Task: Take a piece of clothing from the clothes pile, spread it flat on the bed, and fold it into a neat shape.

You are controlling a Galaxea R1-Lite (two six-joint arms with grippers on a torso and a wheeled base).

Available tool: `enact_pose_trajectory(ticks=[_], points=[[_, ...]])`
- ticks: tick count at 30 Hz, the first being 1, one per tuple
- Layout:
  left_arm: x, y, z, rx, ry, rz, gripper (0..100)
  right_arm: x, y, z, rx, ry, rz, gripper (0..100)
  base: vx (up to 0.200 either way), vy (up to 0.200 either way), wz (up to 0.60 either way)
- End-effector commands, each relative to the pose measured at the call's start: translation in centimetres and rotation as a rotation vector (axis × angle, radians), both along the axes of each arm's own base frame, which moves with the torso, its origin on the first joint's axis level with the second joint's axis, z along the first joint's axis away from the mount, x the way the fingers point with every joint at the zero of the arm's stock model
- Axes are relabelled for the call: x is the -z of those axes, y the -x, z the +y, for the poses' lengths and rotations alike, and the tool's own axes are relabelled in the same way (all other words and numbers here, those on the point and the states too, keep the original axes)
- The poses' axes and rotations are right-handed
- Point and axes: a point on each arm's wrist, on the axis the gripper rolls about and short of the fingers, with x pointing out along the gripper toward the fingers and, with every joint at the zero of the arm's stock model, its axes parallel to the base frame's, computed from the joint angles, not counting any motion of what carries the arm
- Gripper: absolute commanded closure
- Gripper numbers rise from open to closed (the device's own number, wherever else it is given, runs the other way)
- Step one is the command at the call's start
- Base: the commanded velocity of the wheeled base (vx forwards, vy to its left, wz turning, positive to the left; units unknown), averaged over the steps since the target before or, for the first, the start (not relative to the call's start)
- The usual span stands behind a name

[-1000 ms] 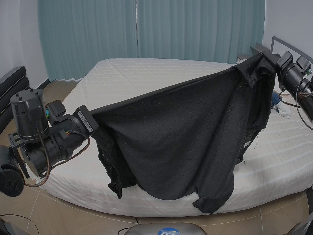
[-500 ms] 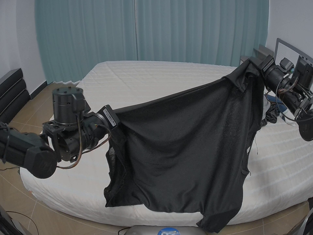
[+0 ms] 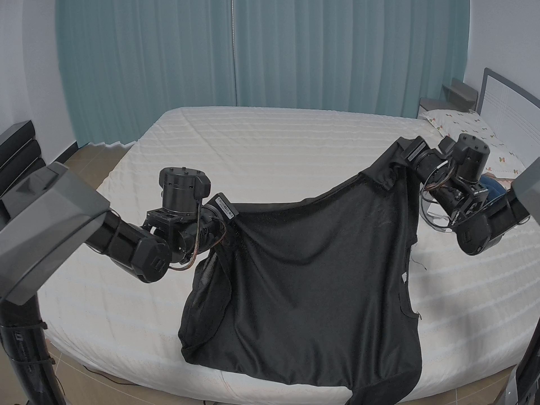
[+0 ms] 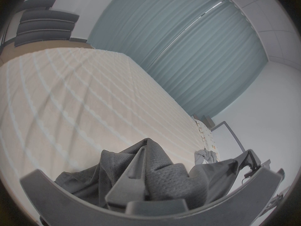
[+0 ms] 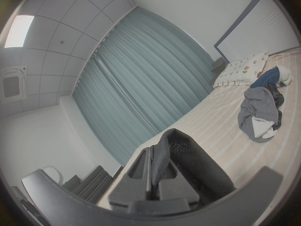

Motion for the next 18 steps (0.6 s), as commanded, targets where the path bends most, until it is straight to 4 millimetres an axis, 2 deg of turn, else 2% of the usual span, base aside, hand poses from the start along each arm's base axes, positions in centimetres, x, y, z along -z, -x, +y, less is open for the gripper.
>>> enact_pose_trajectory(ticks=[1,4,5,6,9,12,18], points=[[5.7,-3.6,-0.2,-0.055,0.02,0.093,100,6.8,-3.7,0.9,0.035,0.021,0.1,100,0.0,0.0,0.0],[7.6,-4.3,-0.3,-0.068,0.027,0.123,100,8.4,-4.4,1.1,0.043,0.026,0.127,100,0.0,0.0,0.0],[8.0,-4.4,-0.3,-0.072,0.029,0.13,100,8.9,-4.5,1.1,0.042,0.027,0.135,0,0.0,0.0,0.0],[8.5,-4.6,-0.3,-0.076,0.032,0.136,0,9.5,-4.6,1.2,0.039,0.03,0.147,0,0.0,0.0,0.0],[9.1,-4.9,-0.5,-0.083,0.039,0.146,0,10.4,-4.8,1.2,0.038,0.032,0.162,0,0.0,0.0,0.0],[9.9,-5.0,-0.3,-0.095,0.038,0.162,0,12.3,-5.1,0.8,0.053,0.044,0.213,0,0.0,0.0,0.0],[10.0,-5.2,0.8,-0.122,0.016,0.17,0,13.5,-5.1,-0.4,0.081,0.056,0.271,0,0.0,0.0,0.0]])
